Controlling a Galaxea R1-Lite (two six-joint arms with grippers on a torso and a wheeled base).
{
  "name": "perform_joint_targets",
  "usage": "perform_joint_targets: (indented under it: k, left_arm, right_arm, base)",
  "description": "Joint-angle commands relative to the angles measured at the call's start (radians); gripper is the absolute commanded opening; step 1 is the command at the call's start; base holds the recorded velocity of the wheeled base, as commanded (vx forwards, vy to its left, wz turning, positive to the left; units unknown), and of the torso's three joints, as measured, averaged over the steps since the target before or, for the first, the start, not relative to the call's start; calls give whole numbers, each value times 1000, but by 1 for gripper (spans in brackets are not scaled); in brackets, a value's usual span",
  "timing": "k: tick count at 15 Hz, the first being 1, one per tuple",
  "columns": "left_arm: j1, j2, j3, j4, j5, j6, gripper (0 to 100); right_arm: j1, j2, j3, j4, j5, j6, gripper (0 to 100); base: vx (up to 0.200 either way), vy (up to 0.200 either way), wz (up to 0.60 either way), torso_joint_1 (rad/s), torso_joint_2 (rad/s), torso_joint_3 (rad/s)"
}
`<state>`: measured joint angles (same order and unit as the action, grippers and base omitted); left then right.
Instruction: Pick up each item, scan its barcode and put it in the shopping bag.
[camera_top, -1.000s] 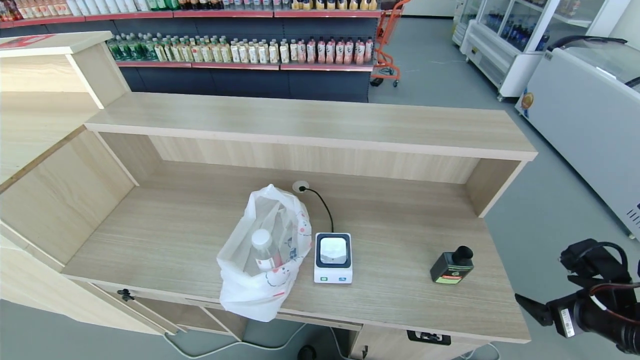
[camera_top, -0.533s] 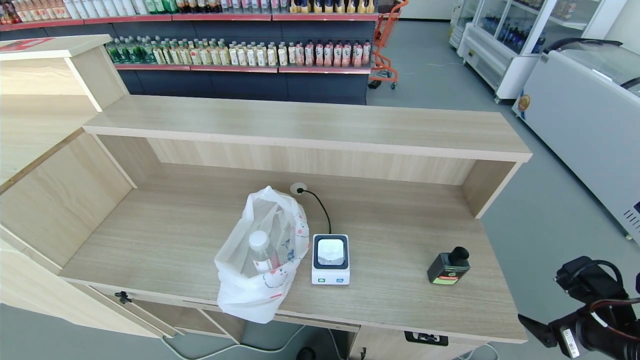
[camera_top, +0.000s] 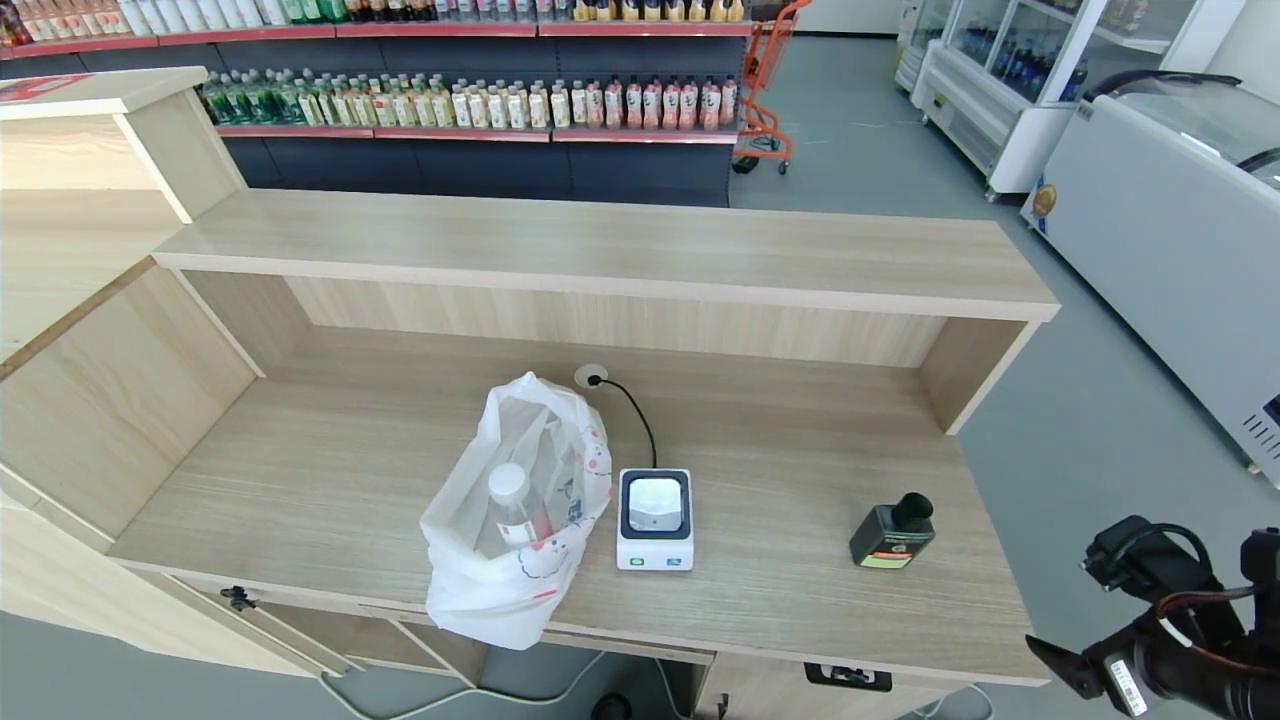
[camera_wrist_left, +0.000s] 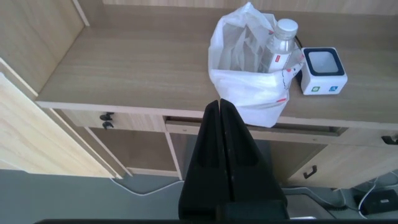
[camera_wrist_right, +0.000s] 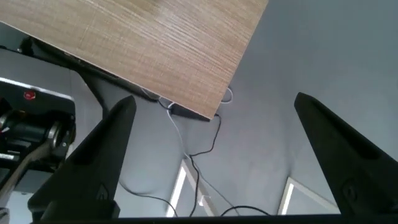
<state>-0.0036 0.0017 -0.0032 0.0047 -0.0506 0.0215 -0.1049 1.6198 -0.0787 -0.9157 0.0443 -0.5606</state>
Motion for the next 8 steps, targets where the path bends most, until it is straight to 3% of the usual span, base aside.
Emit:
perform_joint_targets:
  k: [1,8]
  left_arm:
    - [1,0,0,0,0,0,0]
    - [1,0,0,0,0,0,0]
  right_arm:
    - [-2,61,-24,-2,-3,-24,100]
    - [-1,152,-144,-3,9,-120,100]
  base:
    - [0,0,0,0,0,0]
    - [0,0,0,0,0,0]
